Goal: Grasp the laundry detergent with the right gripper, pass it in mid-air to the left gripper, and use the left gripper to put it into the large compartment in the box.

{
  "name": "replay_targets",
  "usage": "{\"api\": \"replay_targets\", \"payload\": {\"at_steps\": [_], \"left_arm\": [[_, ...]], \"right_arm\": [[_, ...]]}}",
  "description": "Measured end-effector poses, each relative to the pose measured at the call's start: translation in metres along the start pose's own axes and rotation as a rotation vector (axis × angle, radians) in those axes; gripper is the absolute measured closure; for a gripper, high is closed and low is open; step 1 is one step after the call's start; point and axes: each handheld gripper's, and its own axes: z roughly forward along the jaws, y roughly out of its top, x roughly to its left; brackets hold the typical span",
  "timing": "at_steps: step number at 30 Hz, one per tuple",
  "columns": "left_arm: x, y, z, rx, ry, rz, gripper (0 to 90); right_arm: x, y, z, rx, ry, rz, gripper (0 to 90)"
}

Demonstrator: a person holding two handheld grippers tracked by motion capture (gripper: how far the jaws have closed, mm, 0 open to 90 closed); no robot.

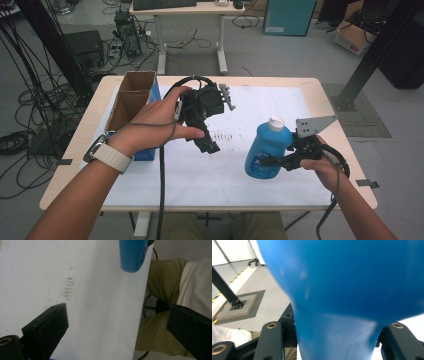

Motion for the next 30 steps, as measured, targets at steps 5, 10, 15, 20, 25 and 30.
{"api": "replay_targets", "payload": {"at_steps": [5, 10, 15, 20, 25, 30], "left_arm": [[-0.004, 0.011, -0.007, -0.003, -0.003, 0.037, 4.3], [-0.006, 0.019, -0.012, -0.004, -0.019, 0.05, 4.4], [-0.008, 0.025, -0.015, 0.004, -0.016, 0.068, 4.5], [-0.008, 0.029, -0.017, 0.021, -0.023, 0.087, 4.6], [-0.01, 0.033, -0.017, 0.012, -0.019, 0.093, 4.6], [-0.01, 0.036, -0.019, 0.021, -0.022, 0.097, 4.6]], "right_arm": [[-0.001, 0.017, 0.008, 0.03, 0.035, -0.04, 43.6], [-0.001, 0.027, 0.014, 0.044, 0.064, -0.066, 43.6], [-0.002, 0.037, 0.022, 0.054, 0.081, -0.084, 43.6], [-0.004, 0.04, 0.027, 0.063, 0.088, -0.098, 43.6], [-0.004, 0.045, 0.036, 0.096, 0.099, -0.13, 43.6], [-0.004, 0.048, 0.044, 0.116, 0.096, -0.154, 43.6]]}}
